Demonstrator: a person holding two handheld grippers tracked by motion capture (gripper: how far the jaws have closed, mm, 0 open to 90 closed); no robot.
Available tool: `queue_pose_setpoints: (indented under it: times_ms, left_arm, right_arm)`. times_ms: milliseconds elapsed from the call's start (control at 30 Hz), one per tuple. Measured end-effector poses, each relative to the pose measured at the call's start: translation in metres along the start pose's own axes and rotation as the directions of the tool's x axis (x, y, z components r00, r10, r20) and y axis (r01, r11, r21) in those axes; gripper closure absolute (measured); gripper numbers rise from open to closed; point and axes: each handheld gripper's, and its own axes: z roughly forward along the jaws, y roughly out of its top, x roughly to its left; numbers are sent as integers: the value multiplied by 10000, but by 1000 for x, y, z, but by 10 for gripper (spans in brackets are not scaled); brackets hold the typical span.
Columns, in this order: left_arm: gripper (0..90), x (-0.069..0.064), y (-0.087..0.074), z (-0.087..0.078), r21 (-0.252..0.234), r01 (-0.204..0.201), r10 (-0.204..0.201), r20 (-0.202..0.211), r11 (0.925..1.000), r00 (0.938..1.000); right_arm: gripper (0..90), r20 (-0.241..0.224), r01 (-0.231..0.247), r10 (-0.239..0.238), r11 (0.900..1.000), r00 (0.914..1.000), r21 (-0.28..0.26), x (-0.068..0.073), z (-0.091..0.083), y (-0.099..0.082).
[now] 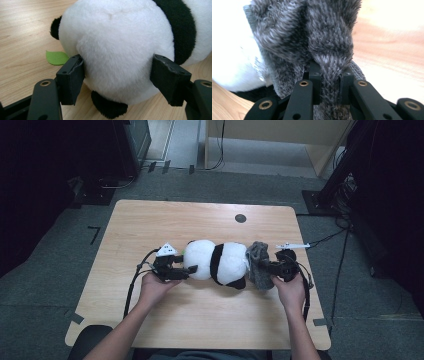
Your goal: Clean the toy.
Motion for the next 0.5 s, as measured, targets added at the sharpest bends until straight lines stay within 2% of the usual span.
queue_pose_setpoints:
  times_ms: [133, 233, 500]
  left_arm:
    - [290, 0, 0, 0, -11, -10, 10, -18, 10000, 10000]
    - [291, -1, 0, 0, -18, -8, 8, -30, 10000, 10000]
    - [292, -1, 1, 0, -18, -23, 23, -54, 10000, 10000]
  right_arm:
    - [788, -28, 30, -31, 9984, 10000, -560, 0, -13, 9]
    - [787, -150, 179, -192, 9963, 9997, -839, 6, -20, 15]
    - [786, -367, 914, -967, 9879, 9946, -1251, 33, -30, 33]
